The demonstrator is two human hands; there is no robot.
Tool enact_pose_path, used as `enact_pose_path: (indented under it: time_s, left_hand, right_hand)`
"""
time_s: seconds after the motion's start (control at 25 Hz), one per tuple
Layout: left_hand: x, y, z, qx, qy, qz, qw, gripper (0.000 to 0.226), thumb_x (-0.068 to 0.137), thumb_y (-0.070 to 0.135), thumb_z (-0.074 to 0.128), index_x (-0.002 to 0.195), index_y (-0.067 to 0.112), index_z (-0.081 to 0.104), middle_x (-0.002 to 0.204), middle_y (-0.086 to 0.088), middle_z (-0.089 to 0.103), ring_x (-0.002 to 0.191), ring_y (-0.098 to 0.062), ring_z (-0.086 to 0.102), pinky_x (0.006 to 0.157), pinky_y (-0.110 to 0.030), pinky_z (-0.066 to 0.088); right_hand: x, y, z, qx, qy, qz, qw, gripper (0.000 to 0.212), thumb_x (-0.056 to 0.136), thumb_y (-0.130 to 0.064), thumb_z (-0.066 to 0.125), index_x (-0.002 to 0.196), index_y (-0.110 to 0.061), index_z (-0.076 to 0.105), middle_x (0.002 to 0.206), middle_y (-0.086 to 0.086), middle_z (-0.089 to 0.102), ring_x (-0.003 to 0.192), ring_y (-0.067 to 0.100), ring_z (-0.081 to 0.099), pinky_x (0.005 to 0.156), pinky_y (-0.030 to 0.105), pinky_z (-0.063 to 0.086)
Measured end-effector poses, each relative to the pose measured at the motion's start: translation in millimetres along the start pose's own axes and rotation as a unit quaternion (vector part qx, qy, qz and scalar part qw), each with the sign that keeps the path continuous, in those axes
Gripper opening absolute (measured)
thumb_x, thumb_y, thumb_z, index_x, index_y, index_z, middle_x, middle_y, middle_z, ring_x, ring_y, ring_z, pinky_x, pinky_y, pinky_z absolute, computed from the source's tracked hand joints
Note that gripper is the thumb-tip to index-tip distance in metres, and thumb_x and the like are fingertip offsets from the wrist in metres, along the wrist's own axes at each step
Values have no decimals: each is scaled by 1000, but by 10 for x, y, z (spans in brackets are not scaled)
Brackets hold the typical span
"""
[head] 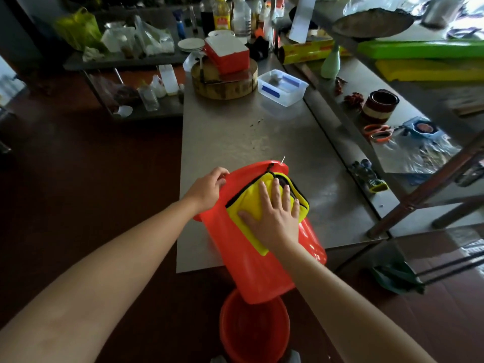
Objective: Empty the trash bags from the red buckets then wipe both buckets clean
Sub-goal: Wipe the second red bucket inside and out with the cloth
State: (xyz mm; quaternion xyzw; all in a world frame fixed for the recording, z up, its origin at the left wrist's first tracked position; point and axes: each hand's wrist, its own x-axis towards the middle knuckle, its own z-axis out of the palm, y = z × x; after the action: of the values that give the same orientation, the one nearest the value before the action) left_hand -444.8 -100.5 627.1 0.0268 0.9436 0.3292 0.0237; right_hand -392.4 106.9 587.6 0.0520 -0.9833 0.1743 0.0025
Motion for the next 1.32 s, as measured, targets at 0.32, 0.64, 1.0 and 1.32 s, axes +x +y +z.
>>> enact_pose_path:
  time_s: [0.32, 0.64, 1.0, 1.32]
  left_hand:
    - [72, 258, -7, 28, -48, 91, 994, 45, 106, 21, 43, 150, 25, 43, 147, -3, 52, 135, -17, 47, 104, -17, 30]
    - [181, 281, 9, 72, -36, 86, 993, 50, 102, 5, 45, 149, 21, 44, 127, -10, 66, 114, -28, 61, 95, -29, 44]
    - [199, 109, 16, 71, -28, 67, 995, 53, 101, 8, 46, 148, 31, 44, 124, -3, 69, 112, -19, 64, 91, -20, 43]
    - [375, 383, -27, 137, -89, 67, 984, 54, 97, 11, 44, 151, 19, 43, 145, -11, 54, 133, -26, 50, 109, -34, 41]
  right_hand:
    - [-989, 588, 232, -22, 28, 29, 999, 97, 84, -91, 26, 160, -38, -4, 169, -2, -13, 155, 26, -11, 123, 59, 10]
    - [-68, 88, 12, -6, -18, 89, 996, 98, 80, -92, 14, 158, -39, -11, 168, -1, -17, 154, 28, -18, 122, 59, -1]
    - [-297, 91, 114, -33, 42, 17, 998, 93, 87, -88, 22, 161, -35, 4, 170, 2, -7, 155, 30, -11, 123, 60, 3]
    - [-1171, 535, 213, -69, 43, 21, 996, 93, 87, -86, 32, 161, -31, 18, 170, 2, -1, 156, 31, -4, 121, 61, 9]
